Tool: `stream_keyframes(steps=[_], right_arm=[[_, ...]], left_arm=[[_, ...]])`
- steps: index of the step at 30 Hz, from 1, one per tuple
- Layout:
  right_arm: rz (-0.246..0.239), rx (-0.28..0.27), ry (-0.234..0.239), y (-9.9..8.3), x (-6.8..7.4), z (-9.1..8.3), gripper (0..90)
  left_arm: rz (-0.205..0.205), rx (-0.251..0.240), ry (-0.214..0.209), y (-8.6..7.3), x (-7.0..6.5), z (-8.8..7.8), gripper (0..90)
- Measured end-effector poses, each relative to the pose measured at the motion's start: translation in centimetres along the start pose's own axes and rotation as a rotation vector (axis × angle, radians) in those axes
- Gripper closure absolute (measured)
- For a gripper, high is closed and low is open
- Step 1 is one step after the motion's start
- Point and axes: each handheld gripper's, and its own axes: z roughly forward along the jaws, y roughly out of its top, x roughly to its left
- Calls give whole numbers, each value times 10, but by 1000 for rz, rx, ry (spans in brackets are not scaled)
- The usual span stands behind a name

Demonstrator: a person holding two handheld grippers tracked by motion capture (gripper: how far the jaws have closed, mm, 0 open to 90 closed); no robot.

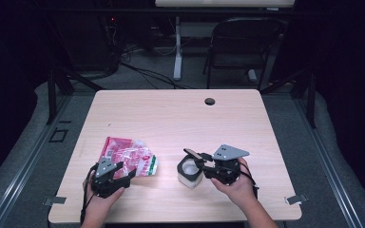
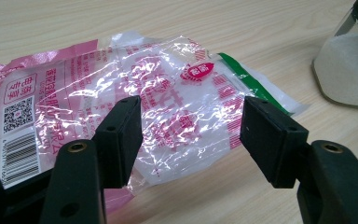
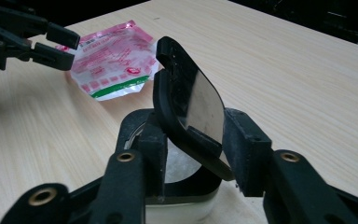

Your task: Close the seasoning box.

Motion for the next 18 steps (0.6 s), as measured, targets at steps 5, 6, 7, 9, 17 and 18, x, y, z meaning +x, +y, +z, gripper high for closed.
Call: stream_keyframes(steps=[5, 6, 7, 9, 17, 18], right_arm=[[-17, 8, 9, -1, 4, 3, 567], [-19, 6, 11, -1, 4, 3, 562], [-19, 5, 12, -1, 5, 3, 552], [-28, 15, 20, -1, 6, 4, 528], [-43, 25, 15, -1, 8, 5, 509], [-44, 26, 16, -1, 8, 5, 507]], left_arm=[[-1, 0, -1, 0, 0, 0, 390], [-2, 1, -2, 0, 0, 0, 389], [-2, 2, -2, 0, -1, 0, 389], [-2, 1, -2, 0, -1, 0, 389], [-3, 1, 0, 0, -1, 0, 390], [-3, 1, 0, 0, -1, 1, 390]])
